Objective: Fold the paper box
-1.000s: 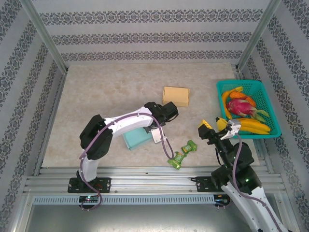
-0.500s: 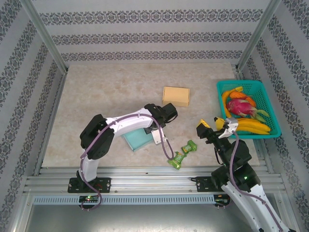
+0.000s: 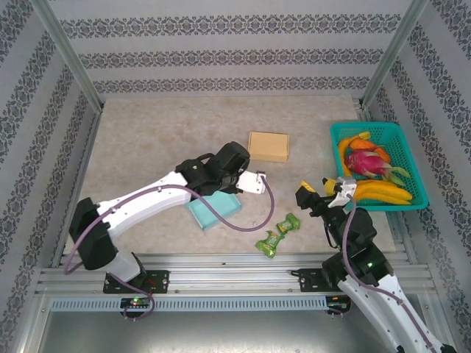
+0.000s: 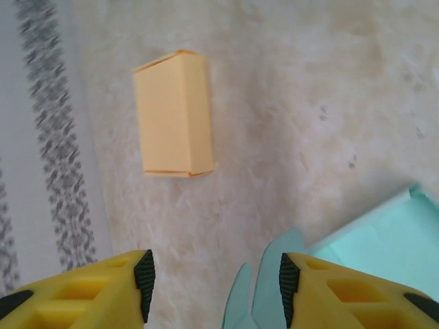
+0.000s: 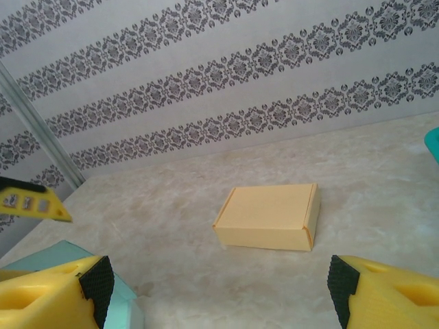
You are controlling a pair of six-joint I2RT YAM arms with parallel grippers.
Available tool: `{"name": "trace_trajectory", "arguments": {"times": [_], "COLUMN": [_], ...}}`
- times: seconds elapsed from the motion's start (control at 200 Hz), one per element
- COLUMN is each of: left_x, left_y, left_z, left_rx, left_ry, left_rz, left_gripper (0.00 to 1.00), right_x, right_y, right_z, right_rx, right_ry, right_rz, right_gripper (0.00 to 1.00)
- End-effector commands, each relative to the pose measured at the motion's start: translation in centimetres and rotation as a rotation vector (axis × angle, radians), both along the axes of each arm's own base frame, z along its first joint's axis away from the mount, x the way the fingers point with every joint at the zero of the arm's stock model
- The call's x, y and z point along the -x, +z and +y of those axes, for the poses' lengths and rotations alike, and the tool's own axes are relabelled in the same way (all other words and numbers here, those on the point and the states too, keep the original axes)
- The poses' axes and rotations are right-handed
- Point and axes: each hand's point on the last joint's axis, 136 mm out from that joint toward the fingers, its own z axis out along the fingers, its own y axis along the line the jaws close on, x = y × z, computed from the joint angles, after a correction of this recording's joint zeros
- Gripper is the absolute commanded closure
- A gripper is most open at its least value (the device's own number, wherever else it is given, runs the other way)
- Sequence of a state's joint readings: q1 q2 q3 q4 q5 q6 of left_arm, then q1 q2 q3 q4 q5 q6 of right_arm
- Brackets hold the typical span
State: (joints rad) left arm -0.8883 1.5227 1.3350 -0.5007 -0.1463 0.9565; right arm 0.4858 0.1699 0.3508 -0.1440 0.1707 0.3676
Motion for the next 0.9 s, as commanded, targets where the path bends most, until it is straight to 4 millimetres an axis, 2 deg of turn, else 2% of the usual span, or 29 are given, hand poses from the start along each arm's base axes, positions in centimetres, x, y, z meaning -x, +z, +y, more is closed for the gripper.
{"name": "trace_trajectory", "arguments": {"times": [0.0, 0.05, 0.11, 0.19, 0.33, 0.42, 0.515, 0.714, 0.894], "left_x": [-2.2, -2.0, -0.7, 0.9, 3.2, 3.7, 3.6, 2.5, 1.7], "left_y": [5.1, 6.0, 5.6, 4.7, 2.7, 1.0, -0.2, -2.1, -4.4], "left_z": [2.0, 4.2, 5.2, 6.2, 7.5, 8.9, 9.2, 9.9, 10.2], "left_rx": [0.380, 0.456, 0.490, 0.491, 0.417, 0.405, 0.433, 0.371, 0.310], "left_ry": [0.393, 0.540, 0.574, 0.620, 0.647, 0.683, 0.685, 0.694, 0.747], "left_rz": [-0.035, -0.007, 0.069, 0.181, 0.452, 0.566, 0.611, 0.554, 0.569], "left_gripper": [0.48, 0.48, 0.46, 0.41, 0.43, 0.45, 0.44, 0.43, 0.48], "right_x": [-0.6, -0.8, -1.0, -1.3, -1.9, -2.1, -2.4, -3.0, -3.4], "right_y": [-1.0, -1.2, -1.5, -2.0, -2.9, -3.2, -3.6, -5.0, -5.9], "right_z": [0.2, 0.4, 0.8, 1.3, 1.9, 2.4, 2.9, 3.4, 3.9], "right_rx": [0.011, 0.015, 0.020, 0.029, 0.050, 0.059, 0.067, 0.093, 0.110], "right_ry": [-0.003, 0.005, 0.016, 0.033, 0.054, 0.073, 0.091, 0.101, 0.117], "right_rz": [0.014, 0.022, 0.037, 0.055, 0.088, 0.100, 0.115, 0.155, 0.186], "right_gripper": [0.17, 0.17, 0.17, 0.17, 0.17, 0.17, 0.17, 0.17, 0.18]}}
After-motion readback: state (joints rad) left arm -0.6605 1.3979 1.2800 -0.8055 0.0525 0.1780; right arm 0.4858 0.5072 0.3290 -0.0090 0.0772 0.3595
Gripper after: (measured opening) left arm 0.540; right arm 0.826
